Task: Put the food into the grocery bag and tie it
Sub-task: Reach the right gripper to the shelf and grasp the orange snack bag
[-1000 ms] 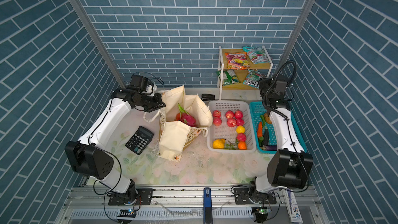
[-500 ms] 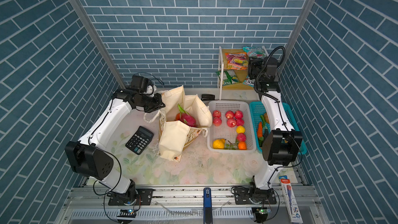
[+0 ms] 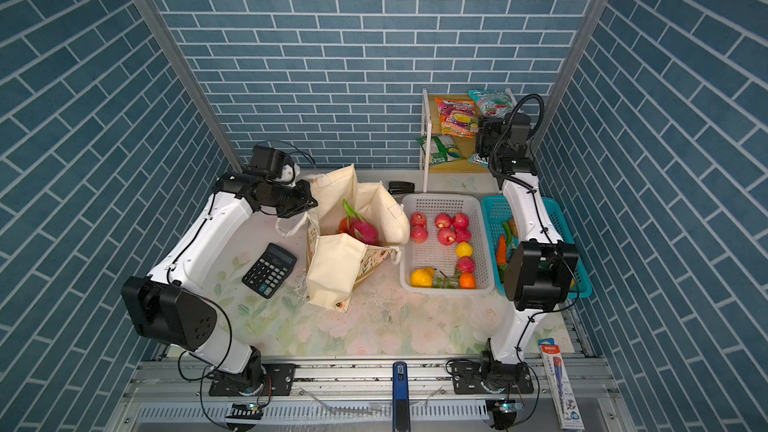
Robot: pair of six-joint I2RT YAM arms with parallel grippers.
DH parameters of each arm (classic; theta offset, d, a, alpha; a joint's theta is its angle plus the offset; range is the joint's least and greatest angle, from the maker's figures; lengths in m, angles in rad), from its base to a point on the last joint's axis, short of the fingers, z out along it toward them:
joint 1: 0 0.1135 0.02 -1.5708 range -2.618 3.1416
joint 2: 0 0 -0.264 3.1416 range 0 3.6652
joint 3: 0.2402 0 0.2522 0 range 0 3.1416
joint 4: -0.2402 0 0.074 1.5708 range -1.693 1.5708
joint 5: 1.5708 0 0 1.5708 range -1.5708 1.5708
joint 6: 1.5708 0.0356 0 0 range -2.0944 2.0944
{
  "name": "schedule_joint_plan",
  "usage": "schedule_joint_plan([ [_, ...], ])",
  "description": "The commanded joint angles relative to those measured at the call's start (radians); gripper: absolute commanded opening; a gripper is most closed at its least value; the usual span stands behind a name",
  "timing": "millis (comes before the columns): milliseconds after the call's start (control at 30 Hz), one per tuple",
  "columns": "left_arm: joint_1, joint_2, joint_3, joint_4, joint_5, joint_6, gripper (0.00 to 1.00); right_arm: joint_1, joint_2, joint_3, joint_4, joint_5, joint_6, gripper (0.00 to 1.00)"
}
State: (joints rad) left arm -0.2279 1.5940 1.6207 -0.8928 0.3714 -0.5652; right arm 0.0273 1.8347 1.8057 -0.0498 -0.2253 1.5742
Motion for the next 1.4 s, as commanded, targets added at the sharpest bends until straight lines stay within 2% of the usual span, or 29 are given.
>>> schedule_joint_plan([
  [0, -0.009, -0.021, -0.012, -0.031, -0.01, 0.001, 0.04, 0.006, 0.008, 0.034, -0.032, -0.006, 0.033, 0.58],
  [167, -0.008, -0.014, -0.01, -0.026, -0.008, 0.002, 0.04, 0.003, -0.004, 0.067, -0.093, -0.018, 0.013, 0.61],
  [267, -0.008, -0.012, -0.008, -0.021, -0.008, 0.004, 0.04, -0.008, -0.03, 0.092, -0.205, -0.019, -0.019, 0.62],
  [400, -0.008, -0.005, -0.006, -0.01, -0.008, 0.001, 0.04, -0.034, -0.084, 0.056, -0.269, -0.003, -0.037, 0.65],
  [600, -0.008, 0.012, 0.007, 0.001, -0.001, -0.002, 0.04, -0.038, -0.09, 0.034, -0.283, -0.05, -0.006, 0.65],
  [933, -0.008, 0.031, 0.02, 0.005, 0.008, 0.004, 0.04, 0.018, 0.002, 0.13, -0.253, -0.088, 0.001, 0.64],
  [1100, -0.008, 0.04, 0.034, 0.003, 0.01, 0.005, 0.04, 0.039, 0.042, 0.155, -0.23, -0.064, 0.004, 0.59],
  [1367, -0.008, 0.043, 0.048, 0.005, 0.006, 0.008, 0.04, 0.043, 0.07, 0.154, -0.182, -0.024, 0.004, 0.45],
])
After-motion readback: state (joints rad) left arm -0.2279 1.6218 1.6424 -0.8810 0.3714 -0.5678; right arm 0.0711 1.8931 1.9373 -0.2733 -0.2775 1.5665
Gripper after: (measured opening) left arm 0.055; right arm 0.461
